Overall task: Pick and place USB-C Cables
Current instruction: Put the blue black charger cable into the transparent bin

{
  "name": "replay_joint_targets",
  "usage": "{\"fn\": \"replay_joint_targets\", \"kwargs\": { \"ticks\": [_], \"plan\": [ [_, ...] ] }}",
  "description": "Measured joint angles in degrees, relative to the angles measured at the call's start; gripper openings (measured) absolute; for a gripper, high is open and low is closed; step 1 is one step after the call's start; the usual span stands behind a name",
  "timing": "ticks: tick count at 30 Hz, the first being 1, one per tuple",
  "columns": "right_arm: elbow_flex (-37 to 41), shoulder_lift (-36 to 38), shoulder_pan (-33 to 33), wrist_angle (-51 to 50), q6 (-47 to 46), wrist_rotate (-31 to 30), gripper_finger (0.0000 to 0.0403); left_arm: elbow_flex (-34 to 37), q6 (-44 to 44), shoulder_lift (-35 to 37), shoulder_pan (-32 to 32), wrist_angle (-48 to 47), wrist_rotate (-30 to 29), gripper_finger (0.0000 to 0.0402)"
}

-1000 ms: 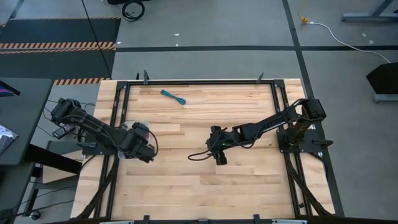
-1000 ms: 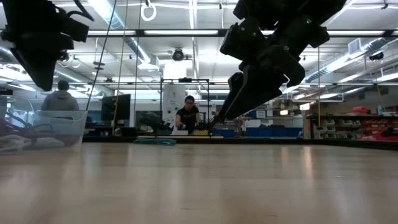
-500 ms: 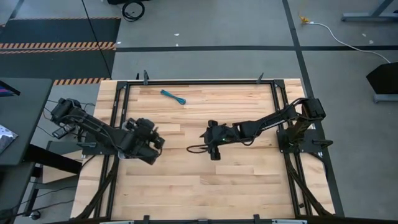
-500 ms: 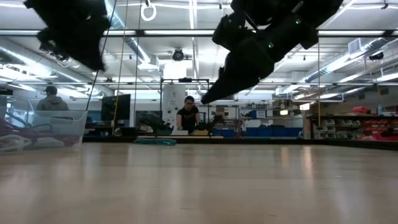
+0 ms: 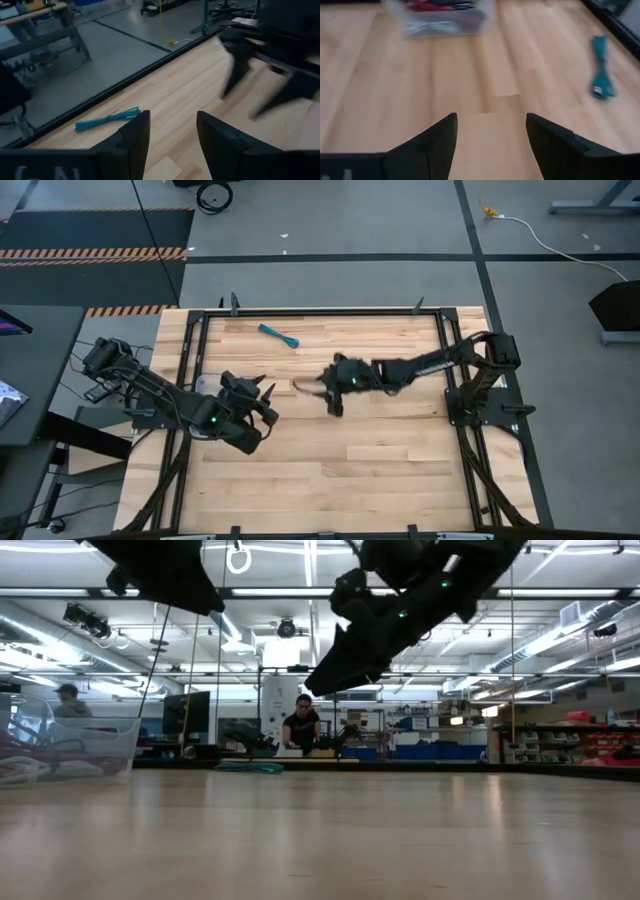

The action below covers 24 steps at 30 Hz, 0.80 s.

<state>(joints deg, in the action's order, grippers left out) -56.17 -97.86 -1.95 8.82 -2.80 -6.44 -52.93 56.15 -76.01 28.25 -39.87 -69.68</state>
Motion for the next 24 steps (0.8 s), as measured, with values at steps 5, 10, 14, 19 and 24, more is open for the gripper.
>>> {"fn": "replay_joint_targets", "kwargs": {
  "ticks": [5, 10, 14, 19, 24],
  "plan": [
    [-6.1, -0.3, -5.3, -5.3, 0.5, 2.7, 0.0236, 0.0, -4.1, 0.0, 2.9, 1.0, -2.4, 0.0163],
    [-15.0, -3.5, -8.3, -11.0, 3.8, 3.5, 0.0235, 0.0, -6.9, 1.3, 4.4, 3.1, -3.9, 0.0146],
    [-26.3, -10.8, -9.7, -20.5, 5.5, 3.7, 0.0235, 0.0, -13.2, 1.6, 4.7, 8.5, -3.7, 0.0133],
    [-40.6, -21.7, -11.1, -30.4, 7.4, 3.7, 0.0235, 0.0, -16.7, 1.6, 4.8, 11.5, -3.2, 0.0126],
    [-52.0, -30.5, -13.0, -34.2, 8.0, 4.8, 0.0235, 0.0, -16.9, 3.0, 6.3, 11.5, -2.5, 0.0126]
  ]
}}
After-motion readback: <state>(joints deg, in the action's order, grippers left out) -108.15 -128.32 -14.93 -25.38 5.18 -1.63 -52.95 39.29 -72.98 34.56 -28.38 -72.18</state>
